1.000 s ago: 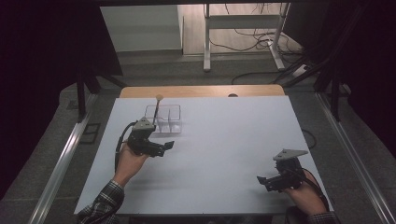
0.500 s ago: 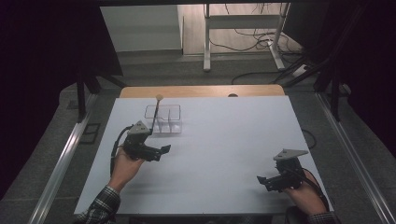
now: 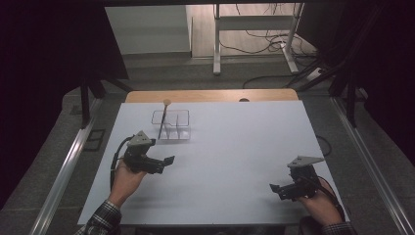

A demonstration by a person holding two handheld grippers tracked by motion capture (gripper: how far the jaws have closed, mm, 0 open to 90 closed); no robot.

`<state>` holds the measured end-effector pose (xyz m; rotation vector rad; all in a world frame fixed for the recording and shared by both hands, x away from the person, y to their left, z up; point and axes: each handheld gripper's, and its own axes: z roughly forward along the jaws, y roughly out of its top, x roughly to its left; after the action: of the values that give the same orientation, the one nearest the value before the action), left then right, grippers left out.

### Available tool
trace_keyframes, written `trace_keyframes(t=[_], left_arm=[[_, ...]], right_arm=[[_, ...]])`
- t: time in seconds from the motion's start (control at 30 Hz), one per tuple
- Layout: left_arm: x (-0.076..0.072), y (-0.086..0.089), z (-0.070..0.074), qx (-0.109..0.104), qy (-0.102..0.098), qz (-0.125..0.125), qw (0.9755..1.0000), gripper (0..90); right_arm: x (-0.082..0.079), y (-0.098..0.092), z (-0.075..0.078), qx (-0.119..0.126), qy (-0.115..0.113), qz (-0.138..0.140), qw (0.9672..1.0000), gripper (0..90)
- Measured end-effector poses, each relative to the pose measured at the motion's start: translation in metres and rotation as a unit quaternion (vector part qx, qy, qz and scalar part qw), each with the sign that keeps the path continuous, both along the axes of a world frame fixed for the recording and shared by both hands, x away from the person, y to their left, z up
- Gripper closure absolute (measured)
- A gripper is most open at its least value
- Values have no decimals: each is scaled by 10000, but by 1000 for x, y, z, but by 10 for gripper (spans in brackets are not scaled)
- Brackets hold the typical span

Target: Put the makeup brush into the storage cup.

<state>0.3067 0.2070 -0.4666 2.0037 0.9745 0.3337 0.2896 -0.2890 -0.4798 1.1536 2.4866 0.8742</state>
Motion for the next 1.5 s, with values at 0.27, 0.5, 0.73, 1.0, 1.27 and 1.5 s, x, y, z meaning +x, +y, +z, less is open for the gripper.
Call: trace_keyframes(t=[0.27,0.5,0.73,1.0,1.27,1.5], left_arm=[[-5,4,-2,95,6,36,9999,0],[-12,11,-2,74,12,92,9999,0],[-19,16,-3,74,45,125,9999,0],[-28,22,-4,106,63,165,9998,0],[-35,27,-5,102,83,182,9997,0],[-41,33,-5,67,104,250,9996,0]], right_arm=[[0,-1,0,23,1,-8,10000,0],[0,-1,0,51,1,-24,10000,0],[1,-1,0,47,-3,-8,10000,0],[1,-1,0,50,15,2,10000,0],[1,-1,0,47,25,12,10000,0],[1,0,0,54,32,22,10000,0]])
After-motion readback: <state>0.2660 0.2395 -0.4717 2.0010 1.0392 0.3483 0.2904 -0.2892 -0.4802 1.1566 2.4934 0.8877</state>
